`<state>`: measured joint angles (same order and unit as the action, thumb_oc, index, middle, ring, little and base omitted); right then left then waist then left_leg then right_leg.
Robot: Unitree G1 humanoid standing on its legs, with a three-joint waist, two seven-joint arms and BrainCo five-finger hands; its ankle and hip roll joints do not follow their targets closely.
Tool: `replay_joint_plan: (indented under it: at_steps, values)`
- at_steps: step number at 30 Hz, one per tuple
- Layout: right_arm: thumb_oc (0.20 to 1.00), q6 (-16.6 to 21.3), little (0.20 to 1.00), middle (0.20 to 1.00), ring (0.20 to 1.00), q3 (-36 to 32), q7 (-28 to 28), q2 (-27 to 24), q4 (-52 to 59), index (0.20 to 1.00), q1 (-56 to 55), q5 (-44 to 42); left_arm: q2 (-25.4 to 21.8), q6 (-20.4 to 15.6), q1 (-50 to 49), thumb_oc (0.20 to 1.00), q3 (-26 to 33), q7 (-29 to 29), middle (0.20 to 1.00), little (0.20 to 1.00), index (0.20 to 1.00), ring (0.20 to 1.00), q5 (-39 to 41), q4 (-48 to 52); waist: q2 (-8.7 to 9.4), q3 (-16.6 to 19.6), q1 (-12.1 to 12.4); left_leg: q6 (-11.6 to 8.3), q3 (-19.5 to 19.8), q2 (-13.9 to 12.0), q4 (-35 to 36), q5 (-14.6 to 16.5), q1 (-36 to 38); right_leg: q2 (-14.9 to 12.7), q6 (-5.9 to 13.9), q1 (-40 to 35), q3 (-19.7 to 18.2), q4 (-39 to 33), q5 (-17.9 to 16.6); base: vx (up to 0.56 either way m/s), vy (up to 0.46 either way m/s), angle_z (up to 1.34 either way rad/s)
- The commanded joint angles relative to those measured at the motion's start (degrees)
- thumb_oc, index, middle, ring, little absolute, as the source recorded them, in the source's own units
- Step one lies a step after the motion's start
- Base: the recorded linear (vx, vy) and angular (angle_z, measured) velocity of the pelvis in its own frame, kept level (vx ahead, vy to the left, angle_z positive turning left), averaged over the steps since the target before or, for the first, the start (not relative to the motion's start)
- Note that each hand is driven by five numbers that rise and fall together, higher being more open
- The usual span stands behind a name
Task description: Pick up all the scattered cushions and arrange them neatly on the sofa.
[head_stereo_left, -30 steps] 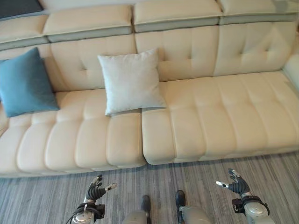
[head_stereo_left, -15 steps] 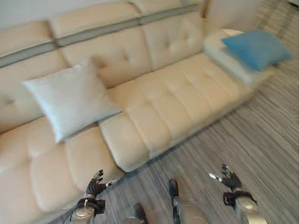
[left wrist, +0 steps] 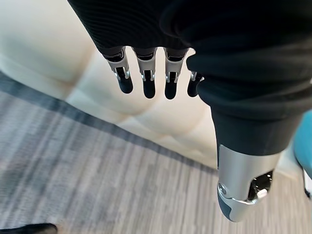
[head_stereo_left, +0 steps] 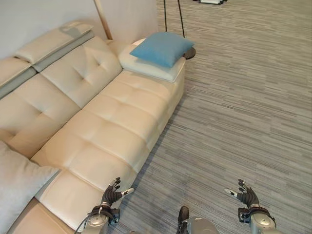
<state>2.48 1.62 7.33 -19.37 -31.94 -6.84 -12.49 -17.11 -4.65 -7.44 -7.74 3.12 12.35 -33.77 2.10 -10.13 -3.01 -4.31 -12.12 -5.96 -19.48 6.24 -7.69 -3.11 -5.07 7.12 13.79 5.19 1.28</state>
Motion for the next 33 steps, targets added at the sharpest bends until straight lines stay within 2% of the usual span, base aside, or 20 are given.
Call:
replay_joint_plan:
  at_steps: [1, 2, 3, 7, 8, 10, 12, 13, 14, 16, 18, 19, 21, 23, 26, 27, 29, 30, 31, 33]
  values:
    - [1.000, 2.5, 1.000, 1.000, 1.000, -0.4, 0.8, -0.6, 3.4, 1.000, 0.3, -1.0, -1.8, -1.1, -0.8, 1.000, -0.8, -0.1, 1.000, 1.000, 1.000, 1.000, -1.1, 2.8, 0.64, -1.3, 1.0, 3.36, 0.8, 2.5, 2.1, -3.0, -6.7, -0.6, 7.12, -7.8, -4.3, -1.3, 4.9, 0.38, -0.060, -0.26]
    - [1.000, 2.7, 1.000, 1.000, 1.000, 0.2, 1.2, -0.8, 3.1, 1.000, 0.3, -0.8, -2.0, -1.0, -1.2, 1.000, -0.5, -0.1, 1.000, 1.000, 1.000, 1.000, -1.2, 3.5, 0.11, -1.7, 2.5, 2.32, 4.6, 5.5, 8.4, -7.5, -9.8, 1.3, 7.15, -9.5, -6.2, -2.1, 5.6, 0.53, -0.027, -0.23]
    - [1.000, 2.6, 1.000, 1.000, 1.000, 0.6, 1.5, -0.8, 2.9, 1.000, 0.7, -0.4, -2.1, -0.9, -1.4, 1.000, -0.5, 0.0, 1.000, 1.000, 1.000, 1.000, -1.3, 3.9, 0.03, -1.7, 3.9, 1.59, 7.5, 6.9, 13.6, -9.6, -12.5, 2.6, 7.56, -11.6, -8.9, -2.9, 6.7, 0.66, -0.017, -0.34]
    - [1.000, 2.6, 1.000, 1.000, 1.000, 1.1, 1.6, -0.7, 3.0, 1.000, 1.3, -0.2, -2.2, -0.9, -1.6, 1.000, 0.1, 0.3, 1.000, 1.000, 1.000, 1.000, -1.3, 3.9, -0.01, -1.4, 5.1, 1.31, 8.8, 7.1, 14.8, -11.7, -14.6, 3.5, 7.82, -14.3, -13.1, -3.3, 7.9, 0.43, 0.072, -1.14]
    - [1.000, 2.5, 1.000, 1.000, 1.000, 1.3, 0.7, -0.1, 3.7, 1.000, 1.0, 0.1, -2.4, -0.7, -2.3, 1.000, 0.7, 0.1, 1.000, 1.000, 1.000, 1.000, -1.3, 3.5, 0.34, -0.1, 5.8, 2.24, 8.7, 6.5, 13.3, -12.5, -13.6, 3.0, 8.48, -16.2, -15.0, -2.4, 8.8, 0.74, 0.237, -0.68]
    - [1.000, 2.2, 1.000, 1.000, 1.000, 1.6, 0.1, 0.6, 4.4, 1.000, 0.8, 0.5, -2.5, -0.4, -2.7, 1.000, 1.0, -0.1, 1.000, 1.000, 1.000, 1.000, -1.1, 3.3, 1.45, 0.5, 6.4, 3.50, 8.2, 7.2, 10.9, -11.0, -12.7, 1.1, 10.33, -15.3, -16.0, 3.2, 6.4, 0.62, 0.234, -0.93]
    - [1.000, 2.4, 1.000, 1.000, 1.000, 2.2, -1.0, 0.8, 5.1, 1.000, 1.3, 0.7, -3.0, -0.2, -2.8, 1.000, 1.2, -0.2, 1.000, 1.000, 1.000, 1.000, -1.1, 3.6, 2.03, 0.3, 6.6, 5.18, 6.6, 7.4, 9.8, -8.5, -10.8, -0.9, 13.01, -11.8, -16.7, 13.2, -0.1, 0.36, 0.174, -1.22]
    - [1.000, 2.4, 1.000, 1.000, 1.000, 2.2, -1.0, 0.8, 5.1, 1.000, 1.3, 0.7, -3.0, -0.2, -2.8, 1.000, 1.2, -0.2, 1.000, 1.000, 1.000, 1.000, -1.1, 3.6, 1.91, 0.4, 6.7, 5.15, 6.5, 7.2, 9.8, -8.6, -10.9, -0.8, 12.98, -11.5, -16.8, 13.2, -0.2, 0.32, 0.181, -0.95]
    - [1.000, 2.7, 1.000, 1.000, 1.000, 3.0, -1.3, 1.0, 5.8, 1.000, 2.1, 1.2, -3.6, -0.4, -2.8, 1.000, 1.3, 0.1, 1.000, 1.000, 1.000, 1.000, -0.9, 4.2, 1.69, -0.6, 6.4, 6.83, 4.8, 6.9, 8.7, -5.5, -8.2, -2.9, 14.76, -6.9, -15.0, 22.7, -6.1, 0.33, 0.196, -0.65]
    - [1.000, 2.6, 1.000, 1.000, 1.000, 3.9, -1.6, 1.3, 6.5, 1.000, 3.1, 1.6, -3.9, -0.6, -2.2, 1.000, 1.7, 0.7, 1.000, 1.000, 1.000, 1.000, -0.5, 4.4, 0.41, -1.7, 5.7, 7.77, 4.0, 6.2, 10.0, -3.0, -3.0, -3.9, 13.07, -0.3, -11.8, 26.8, -5.0, 0.37, 0.207, -0.60]
    - [1.000, 2.6, 1.000, 1.000, 1.000, 4.1, -1.8, 1.2, 6.9, 1.000, 3.4, 1.5, -3.8, -0.7, -2.1, 1.000, 1.9, 0.8, 1.000, 1.000, 1.000, 1.000, -0.2, 4.6, -0.14, -2.2, 5.3, 7.94, 4.1, 6.2, 10.4, -2.2, -1.6, -4.0, 12.53, 2.1, -10.3, 26.1, -3.8, 0.32, 0.098, -0.33]
    - [1.000, 2.7, 1.000, 1.000, 1.000, 4.3, -1.9, 0.8, 7.8, 1.000, 3.7, 1.5, -3.6, -0.9, -2.0, 1.000, 2.5, 1.1, 1.000, 1.000, 1.000, 1.000, 0.1, 4.3, -0.82, -3.2, 4.1, 7.82, 4.0, 6.4, 11.9, 0.5, 3.2, -3.7, 11.83, 7.0, -6.6, 21.3, -0.2, 0.55, 0.091, -0.39]
    - [1.000, 2.5, 1.000, 1.000, 1.000, 4.4, -2.1, 0.5, 8.4, 1.000, 3.7, 1.5, -3.5, -1.0, -2.1, 1.000, 2.5, 1.0, 1.000, 1.000, 1.000, 1.000, 0.0, 4.3, -0.99, -3.7, 3.6, 7.66, 3.9, 6.6, 12.3, 1.4, 5.0, -3.8, 12.00, 7.7, -5.0, 17.7, 0.3, 0.37, 0.022, -0.39]
    - [1.000, 2.5, 1.000, 1.000, 1.000, 4.1, -1.8, 0.0, 8.8, 1.000, 3.7, 1.8, -3.3, -1.3, -1.6, 1.000, 2.9, 1.1, 1.000, 1.000, 1.000, 1.000, -1.1, 3.5, -0.74, -3.9, 2.1, 6.48, 4.5, 7.8, 16.1, 3.6, 11.1, -3.2, 13.72, 12.9, -2.9, 4.8, -3.1, 0.55, -0.068, 0.10]
    - [1.000, 2.5, 1.000, 1.000, 1.000, 3.7, -1.8, -0.1, 9.1, 1.000, 2.6, 2.6, -2.9, -1.6, -1.6, 1.000, 3.1, 1.1, 1.000, 1.000, 1.000, 1.000, -2.3, 3.5, -1.39, -3.6, 0.5, 5.44, 6.1, 7.5, 17.3, 5.3, 14.7, -2.8, 14.61, 13.9, -3.9, -0.4, -5.2, 0.65, -0.149, 0.25]
    - [1.000, 2.5, 1.000, 1.000, 1.000, 2.9, -2.0, -0.4, 9.9, 1.000, 1.0, 3.0, -2.9, -1.6, -1.9, 1.000, 2.7, 0.7, 1.000, 1.000, 1.000, 1.000, -3.5, 4.1, -1.68, -3.1, -0.4, 4.53, 7.7, 7.0, 16.2, 6.6, 17.4, -2.5, 14.50, 13.7, -6.2, 0.0, -6.0, 0.38, -0.131, 0.34]
    - [1.000, 2.7, 1.000, 1.000, 1.000, 2.9, -2.5, -0.3, 9.9, 1.000, 0.2, 2.7, -2.8, -2.0, -2.1, 1.000, 2.5, 0.5, 1.000, 1.000, 1.000, 1.000, -3.7, 4.1, -1.44, -2.6, -0.7, 3.73, 8.2, 6.8, 14.1, 5.7, 17.4, -2.7, 13.71, 12.7, -7.0, 0.1, -7.2, 0.51, -0.249, 0.65]
    - [1.000, 3.0, 1.000, 1.000, 1.000, 2.5, -2.2, -0.7, 8.8, 1.000, 0.2, 2.3, -2.4, -1.8, -1.9, 1.000, 1.7, 0.4, 1.000, 1.000, 1.000, 1.000, -3.2, 4.0, -2.02, -2.3, -0.9, 0.35, 7.4, 3.5, 1.0, -1.9, 13.2, -1.9, 11.67, 9.6, -6.6, 0.1, -7.4, 0.59, -0.425, 0.95]
    - [1.000, 3.1, 1.000, 1.000, 1.000, 2.5, -1.7, -1.0, 8.6, 1.000, 0.6, 1.7, -2.3, -1.7, -1.9, 1.000, 1.2, 0.2, 1.000, 1.000, 1.000, 1.000, -2.4, 4.1, -1.57, -2.7, -0.5, -0.27, 6.3, 1.6, -8.3, -5.6, 8.5, -2.0, 10.22, 7.6, -5.7, -0.4, -6.6, 0.53, -0.462, 1.11]
    - [1.000, 3.3, 1.000, 1.000, 1.000, 2.6, -1.5, -1.1, 8.5, 1.000, 0.9, 0.9, -2.1, -1.7, -2.1, 1.000, 1.0, 0.3, 1.000, 1.000, 1.000, 1.000, -1.9, 3.9, -1.16, -2.9, -0.3, 0.17, 5.6, 0.5, -13.1, -7.2, 5.7, -1.8, 8.90, 6.2, -5.0, -1.0, -5.4, 0.31, -0.236, 0.65]
